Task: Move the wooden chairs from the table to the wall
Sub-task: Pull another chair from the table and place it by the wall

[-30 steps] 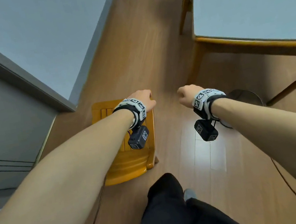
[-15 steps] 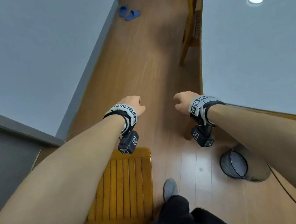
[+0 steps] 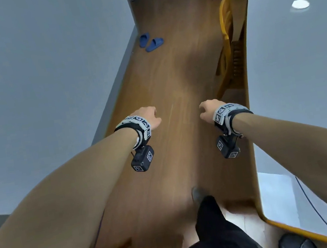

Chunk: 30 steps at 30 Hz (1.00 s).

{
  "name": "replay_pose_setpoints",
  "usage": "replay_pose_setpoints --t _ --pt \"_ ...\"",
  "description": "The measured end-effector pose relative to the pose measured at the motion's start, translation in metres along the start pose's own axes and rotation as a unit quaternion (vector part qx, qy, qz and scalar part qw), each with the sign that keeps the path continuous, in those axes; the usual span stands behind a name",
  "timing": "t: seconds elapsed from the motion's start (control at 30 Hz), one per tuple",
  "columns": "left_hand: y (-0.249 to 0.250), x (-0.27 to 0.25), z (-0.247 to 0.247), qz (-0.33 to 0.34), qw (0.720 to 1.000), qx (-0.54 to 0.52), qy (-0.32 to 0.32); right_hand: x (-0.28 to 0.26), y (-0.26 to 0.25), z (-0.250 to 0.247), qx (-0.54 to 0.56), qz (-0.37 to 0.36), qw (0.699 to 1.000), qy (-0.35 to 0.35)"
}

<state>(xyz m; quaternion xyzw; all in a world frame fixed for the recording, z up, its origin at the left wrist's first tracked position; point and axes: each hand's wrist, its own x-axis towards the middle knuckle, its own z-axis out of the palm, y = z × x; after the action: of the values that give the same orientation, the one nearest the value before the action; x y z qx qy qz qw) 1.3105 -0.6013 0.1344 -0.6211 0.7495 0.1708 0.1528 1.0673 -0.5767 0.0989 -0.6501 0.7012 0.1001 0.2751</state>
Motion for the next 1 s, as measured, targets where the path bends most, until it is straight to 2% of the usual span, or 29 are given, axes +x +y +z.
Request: replay_pose_setpoints --t 0.3,0.57,0.73,0.87,1.0 --pt "0.01 0.203 -0.126 0.04 0.999 -0.014 0.023 0.178 0.016 -0.137 0.026 0.037 0.999 0.025" --pt "0.028 0.432 -0.184 0.128 0.992 0.018 -0.006 0.333 0.05 -0.203 0.064 0.117 0.99 0.044" --pt "0.084 0.559 -0.225 0.229 0.971 0.062 -0.04 0.395 0.09 -0.252 0.114 0.218 0.968 0.051" --pt "0.146 0.627 -0.255 0.305 0.945 0.097 -0.059 0.422 0.121 -0.279 0.171 0.285 0.942 0.054" --pt "0.22 0.691 -0.272 0.385 0.912 0.136 -0.048 0.46 0.159 -0.291 0.231 0.338 0.911 0.054"
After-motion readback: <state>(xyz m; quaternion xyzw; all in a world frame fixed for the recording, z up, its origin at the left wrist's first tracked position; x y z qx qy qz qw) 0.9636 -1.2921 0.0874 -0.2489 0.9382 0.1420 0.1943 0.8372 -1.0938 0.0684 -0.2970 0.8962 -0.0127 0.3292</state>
